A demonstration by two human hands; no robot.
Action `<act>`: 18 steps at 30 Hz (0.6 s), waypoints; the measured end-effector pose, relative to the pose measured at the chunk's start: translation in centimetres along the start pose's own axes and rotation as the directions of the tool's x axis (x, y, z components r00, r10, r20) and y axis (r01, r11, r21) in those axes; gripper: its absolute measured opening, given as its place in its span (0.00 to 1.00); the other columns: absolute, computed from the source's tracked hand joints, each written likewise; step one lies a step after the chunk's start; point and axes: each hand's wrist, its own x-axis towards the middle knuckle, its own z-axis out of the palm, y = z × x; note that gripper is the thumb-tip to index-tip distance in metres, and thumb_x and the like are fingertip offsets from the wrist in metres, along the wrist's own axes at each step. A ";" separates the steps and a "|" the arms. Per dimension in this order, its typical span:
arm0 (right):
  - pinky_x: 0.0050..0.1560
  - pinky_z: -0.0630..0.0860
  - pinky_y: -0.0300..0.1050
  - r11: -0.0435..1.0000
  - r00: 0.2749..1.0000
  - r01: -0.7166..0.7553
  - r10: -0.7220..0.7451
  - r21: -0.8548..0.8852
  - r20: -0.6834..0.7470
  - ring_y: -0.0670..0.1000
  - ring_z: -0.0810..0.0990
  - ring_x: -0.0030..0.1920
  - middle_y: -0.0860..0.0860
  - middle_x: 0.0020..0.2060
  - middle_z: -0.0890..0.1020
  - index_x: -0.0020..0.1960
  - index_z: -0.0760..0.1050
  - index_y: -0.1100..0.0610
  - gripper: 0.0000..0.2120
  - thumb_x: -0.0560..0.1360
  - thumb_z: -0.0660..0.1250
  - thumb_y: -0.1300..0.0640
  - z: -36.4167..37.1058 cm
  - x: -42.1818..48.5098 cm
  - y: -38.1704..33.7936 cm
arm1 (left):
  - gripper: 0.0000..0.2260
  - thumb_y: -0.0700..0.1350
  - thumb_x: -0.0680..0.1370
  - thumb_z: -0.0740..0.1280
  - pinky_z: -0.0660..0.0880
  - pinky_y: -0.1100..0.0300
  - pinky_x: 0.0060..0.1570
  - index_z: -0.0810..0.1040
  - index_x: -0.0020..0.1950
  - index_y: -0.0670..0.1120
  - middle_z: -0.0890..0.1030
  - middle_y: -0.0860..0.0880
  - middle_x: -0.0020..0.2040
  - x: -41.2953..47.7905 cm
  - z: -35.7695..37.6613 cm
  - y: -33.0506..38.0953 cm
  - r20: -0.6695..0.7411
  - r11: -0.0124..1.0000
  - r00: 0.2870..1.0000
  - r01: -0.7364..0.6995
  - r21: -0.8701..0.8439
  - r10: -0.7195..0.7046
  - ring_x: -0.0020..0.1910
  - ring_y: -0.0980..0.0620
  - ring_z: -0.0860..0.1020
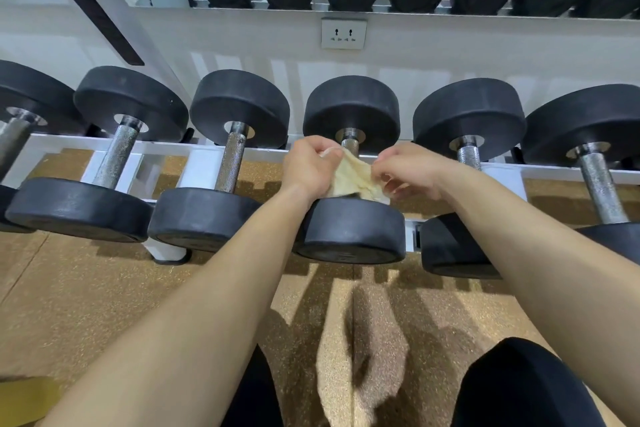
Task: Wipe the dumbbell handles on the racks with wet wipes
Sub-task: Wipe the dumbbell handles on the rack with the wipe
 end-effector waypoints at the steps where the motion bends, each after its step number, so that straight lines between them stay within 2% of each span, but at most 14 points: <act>1: 0.39 0.75 0.47 1.000 0.998 0.018 -0.019 -0.021 -0.060 0.53 0.75 0.37 0.55 0.35 0.75 0.37 0.76 0.56 0.05 0.72 0.67 0.62 -0.1 0.3 0.0 | 0.04 0.46 0.79 0.70 0.77 0.54 0.57 0.85 0.47 0.52 0.83 0.56 0.45 0.5 -0.3 0.2 -0.010 0.999 0.999 -0.041 0.028 0.041 0.50 0.53 0.81; 4: 0.45 0.81 0.53 0.994 0.934 0.062 -0.091 -0.095 -0.344 0.53 0.78 0.38 0.54 0.38 0.80 0.38 0.75 0.56 0.06 0.73 0.64 0.63 -0.1 1.8 0.1 | 0.03 0.47 0.80 0.70 0.72 0.59 0.54 0.83 0.47 0.52 0.80 0.58 0.45 1.8 -0.8 0.5 -0.037 0.987 0.995 -0.088 0.131 0.094 0.52 0.53 0.78; 5: 0.48 0.82 0.56 0.991 0.920 0.055 -0.097 -0.120 -0.381 0.55 0.79 0.39 0.54 0.39 0.81 0.38 0.75 0.57 0.06 0.73 0.63 0.63 0.2 2.0 0.2 | 0.03 0.49 0.80 0.70 0.72 0.59 0.53 0.82 0.47 0.52 0.79 0.58 0.44 2.1 -0.9 0.5 -0.041 0.980 0.995 -0.085 0.181 0.094 0.52 0.52 0.78; 6: 0.49 0.82 0.59 0.990 0.920 0.045 -0.095 -0.137 -0.381 0.55 0.79 0.40 0.54 0.39 0.81 0.38 0.74 0.58 0.05 0.72 0.62 0.63 0.6 2.2 0.2 | 0.05 0.51 0.79 0.70 0.73 0.58 0.53 0.81 0.47 0.51 0.79 0.56 0.45 2.4 -0.8 0.4 -0.039 0.971 0.996 -0.070 0.229 0.080 0.52 0.50 0.79; 8: 0.47 0.81 0.64 0.991 0.926 0.066 -0.103 -0.113 -0.363 0.53 0.74 0.38 0.54 0.35 0.75 0.40 0.73 0.55 0.02 0.69 0.63 0.61 1.3 2.0 0.3 | 0.11 0.56 0.79 0.68 0.75 0.53 0.58 0.77 0.48 0.49 0.79 0.48 0.54 2.7 -0.6 0.5 -0.025 0.955 1.000 -0.005 0.297 0.014 0.55 0.45 0.78; 10: 0.47 0.82 0.61 0.992 0.919 0.121 -0.120 -0.022 -0.374 0.52 0.73 0.38 0.53 0.36 0.75 0.42 0.71 0.54 0.04 0.68 0.64 0.58 1.9 1.4 0.3 | 0.17 0.59 0.78 0.69 0.73 0.48 0.63 0.76 0.59 0.48 0.73 0.44 0.65 2.6 -0.6 0.7 -0.083 0.922 0.996 0.049 0.385 -0.019 0.62 0.42 0.75; 11: 0.48 0.82 0.59 0.991 0.925 0.129 -0.108 0.034 -0.365 0.53 0.75 0.39 0.54 0.38 0.77 0.44 0.71 0.55 0.06 0.68 0.65 0.57 2.2 0.9 0.3 | 0.20 0.57 0.76 0.71 0.73 0.47 0.62 0.73 0.63 0.49 0.70 0.44 0.66 2.4 -0.8 0.8 -0.130 0.907 0.991 0.060 0.417 -0.006 0.63 0.41 0.74; 13: 0.46 0.80 0.54 0.989 0.946 0.095 -0.055 0.111 -0.318 0.54 0.77 0.40 0.54 0.41 0.80 0.50 0.70 0.55 0.12 0.69 0.66 0.54 2.9 0.1 0.4 | 0.18 0.51 0.75 0.73 0.73 0.48 0.55 0.71 0.60 0.50 0.70 0.46 0.62 1.8 -1.0 0.9 -0.191 0.904 0.980 0.027 0.427 0.061 0.57 0.42 0.74; 15: 0.41 0.73 0.49 0.991 0.960 0.094 -0.066 0.093 -0.271 0.54 0.74 0.38 0.51 0.36 0.76 0.47 0.72 0.55 0.12 0.66 0.66 0.51 4.0 -0.6 0.5 | 0.08 0.44 0.75 0.71 0.71 0.53 0.48 0.73 0.50 0.50 0.75 0.48 0.54 1.4 -0.5 0.8 -0.137 0.895 0.986 -0.023 0.445 0.094 0.50 0.45 0.75; 16: 0.42 0.71 0.48 0.992 0.961 0.107 -0.085 0.072 -0.262 0.55 0.73 0.39 0.51 0.35 0.75 0.45 0.73 0.55 0.09 0.67 0.65 0.51 4.6 -0.9 0.6 | 0.05 0.43 0.75 0.69 0.71 0.55 0.46 0.74 0.44 0.49 0.79 0.48 0.48 1.5 -0.1 0.7 -0.097 0.899 0.993 -0.016 0.437 0.065 0.47 0.46 0.76; 18: 0.50 0.73 0.49 0.996 0.967 0.087 -0.078 0.029 -0.243 0.56 0.75 0.47 0.52 0.44 0.78 0.50 0.78 0.55 0.07 0.74 0.65 0.54 5.6 -1.6 0.8 | 0.08 0.42 0.75 0.67 0.76 0.57 0.44 0.76 0.36 0.47 0.82 0.47 0.37 1.8 0.5 0.5 -0.017 0.955 0.996 0.089 0.284 -0.088 0.41 0.46 0.80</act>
